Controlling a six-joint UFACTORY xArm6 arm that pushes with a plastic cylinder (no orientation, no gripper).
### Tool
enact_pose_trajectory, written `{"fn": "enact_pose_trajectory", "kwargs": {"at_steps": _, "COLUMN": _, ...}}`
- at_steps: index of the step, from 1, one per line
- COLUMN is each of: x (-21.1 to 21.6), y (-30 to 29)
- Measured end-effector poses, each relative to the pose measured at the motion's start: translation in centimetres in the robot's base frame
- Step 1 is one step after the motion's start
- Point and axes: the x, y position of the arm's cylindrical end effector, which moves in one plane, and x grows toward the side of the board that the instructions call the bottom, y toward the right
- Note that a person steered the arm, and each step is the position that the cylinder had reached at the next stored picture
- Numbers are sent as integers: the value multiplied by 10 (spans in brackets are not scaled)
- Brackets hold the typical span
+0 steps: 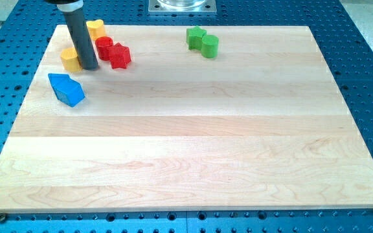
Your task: Move the yellow blocks to the top left corner of the board
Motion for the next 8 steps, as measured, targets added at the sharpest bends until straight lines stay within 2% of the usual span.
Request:
{"fn": "enact_pose_trajectory", "kwargs": {"at_steps": 3, "x": 0, "y": -3}}
{"fn": "enact_pose_trajectory", "kwargs": {"at_steps": 6, "x": 43, "y": -34}}
{"fn": "enact_pose_trajectory", "kwargs": {"at_steps": 7, "x": 23, "y": -50}}
{"fn": "enact_pose_trajectory", "kwargs": {"at_steps": 8, "x": -20, "y": -47}}
